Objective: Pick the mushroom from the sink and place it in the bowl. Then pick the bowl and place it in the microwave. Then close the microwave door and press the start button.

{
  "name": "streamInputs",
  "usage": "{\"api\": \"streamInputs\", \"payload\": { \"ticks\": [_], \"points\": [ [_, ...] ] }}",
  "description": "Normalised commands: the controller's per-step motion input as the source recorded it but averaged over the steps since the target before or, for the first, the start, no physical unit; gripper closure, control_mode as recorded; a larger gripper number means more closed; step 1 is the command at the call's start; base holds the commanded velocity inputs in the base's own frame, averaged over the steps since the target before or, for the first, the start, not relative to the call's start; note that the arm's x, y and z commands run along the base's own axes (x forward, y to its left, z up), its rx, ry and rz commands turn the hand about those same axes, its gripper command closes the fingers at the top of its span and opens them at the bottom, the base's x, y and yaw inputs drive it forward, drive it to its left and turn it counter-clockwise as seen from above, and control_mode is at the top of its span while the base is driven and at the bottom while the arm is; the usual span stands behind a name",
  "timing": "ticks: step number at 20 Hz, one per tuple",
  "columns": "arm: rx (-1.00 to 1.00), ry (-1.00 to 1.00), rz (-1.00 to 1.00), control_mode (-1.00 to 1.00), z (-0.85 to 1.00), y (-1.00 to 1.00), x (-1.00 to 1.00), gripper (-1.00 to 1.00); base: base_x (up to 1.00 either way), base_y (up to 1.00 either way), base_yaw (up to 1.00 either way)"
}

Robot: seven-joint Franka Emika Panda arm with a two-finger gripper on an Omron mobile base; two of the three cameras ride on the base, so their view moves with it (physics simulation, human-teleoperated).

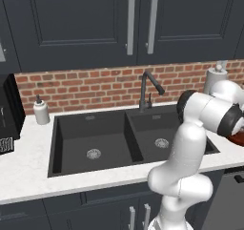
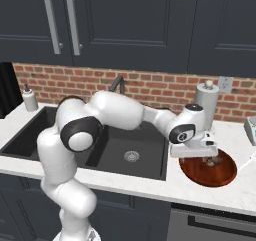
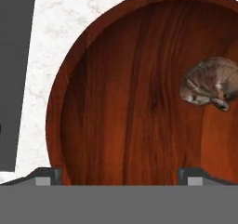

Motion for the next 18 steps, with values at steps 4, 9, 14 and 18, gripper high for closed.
{"api": "streamInputs", "payload": {
  "ticks": [4,9,14,18],
  "points": [
    [-0.19,0.01,0.0,-1.0,-0.06,0.56,0.1,-1.0,0.0,0.0,0.0],
    [-0.08,0.0,0.0,-1.0,-0.01,0.0,0.25,-1.0,0.0,0.0,0.0],
    [-0.02,0.01,0.0,-1.0,-0.16,-0.19,0.19,-1.0,0.0,0.0,0.0],
    [0.0,0.0,0.0,-1.0,-0.2,-0.3,0.06,-1.0,0.0,0.0,0.0]
  ]
}}
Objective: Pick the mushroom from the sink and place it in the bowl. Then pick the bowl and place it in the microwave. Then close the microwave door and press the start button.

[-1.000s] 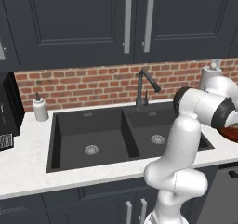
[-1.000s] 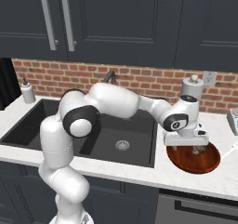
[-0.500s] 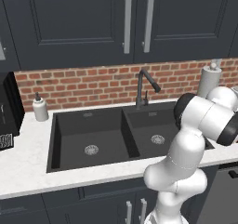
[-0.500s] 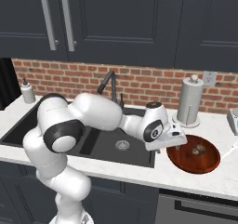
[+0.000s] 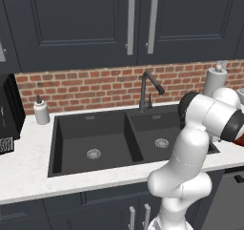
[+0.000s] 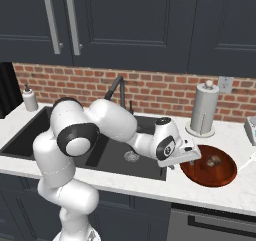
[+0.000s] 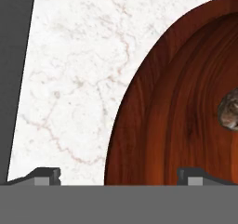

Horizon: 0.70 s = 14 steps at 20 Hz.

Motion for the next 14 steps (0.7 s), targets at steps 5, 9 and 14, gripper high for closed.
{"api": "streamInputs", "payload": {
  "ticks": [5,9,14],
  "points": [
    [0.0,0.0,0.0,-1.0,-0.12,-0.27,0.0,1.0,0.0,0.0,0.0],
    [0.0,0.05,0.0,-1.0,-0.01,0.0,0.0,1.0,0.0,0.0,0.0],
    [-0.04,-0.02,0.0,-1.0,0.42,0.0,-0.21,1.0,0.0,0.0,0.0]
  ]
}}
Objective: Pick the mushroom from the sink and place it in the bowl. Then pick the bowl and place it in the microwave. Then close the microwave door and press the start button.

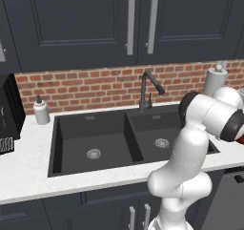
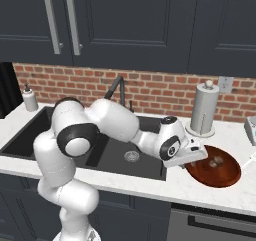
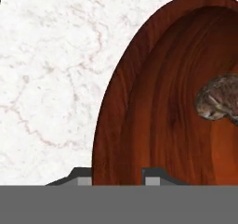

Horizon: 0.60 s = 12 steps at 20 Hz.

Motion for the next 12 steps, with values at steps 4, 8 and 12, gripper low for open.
{"api": "streamInputs", "payload": {
  "ticks": [4,8,12],
  "points": [
    [-0.11,-0.02,0.0,-1.0,1.0,0.3,-0.38,1.0,0.0,0.0,0.0],
    [-0.06,0.0,0.02,-1.0,1.0,0.49,-0.38,1.0,0.0,0.0,0.0],
    [-0.04,0.0,0.05,-1.0,1.0,0.78,-0.41,1.0,0.0,0.0,0.0]
  ]
}}
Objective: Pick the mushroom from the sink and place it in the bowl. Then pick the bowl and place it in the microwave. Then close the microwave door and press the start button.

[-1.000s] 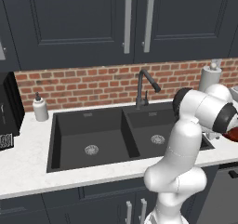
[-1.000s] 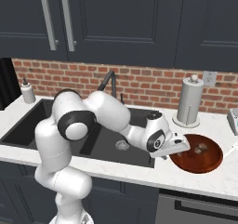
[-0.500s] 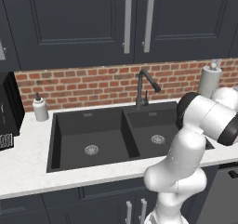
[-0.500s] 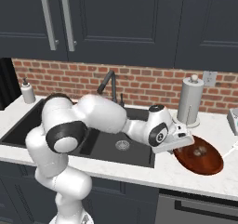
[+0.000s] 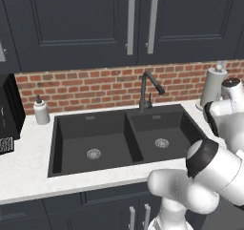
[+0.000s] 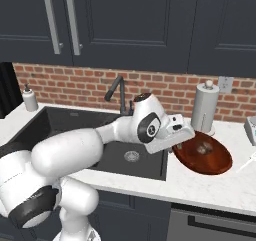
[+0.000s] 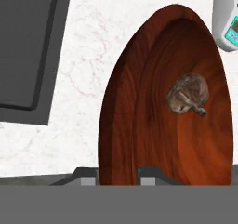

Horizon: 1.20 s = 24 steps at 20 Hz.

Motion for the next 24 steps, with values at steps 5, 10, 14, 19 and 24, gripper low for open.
{"api": "streamInputs", "payload": {
  "ticks": [5,10,14,19,24],
  "points": [
    [-0.04,0.04,0.06,-1.0,1.0,0.99,-0.31,1.0,0.0,0.0,0.0],
    [0.0,0.08,0.14,-1.0,0.98,1.0,-0.14,1.0,0.0,0.0,0.0],
    [0.0,0.06,0.21,-1.0,0.77,1.0,-0.14,1.0,0.0,0.0,0.0],
    [-0.01,0.07,0.22,-1.0,0.57,1.0,-0.3,1.0,0.0,0.0,0.0],
    [-0.03,0.08,0.17,-1.0,0.3,0.95,-0.67,1.0,0.0,0.0,0.0]
  ]
}}
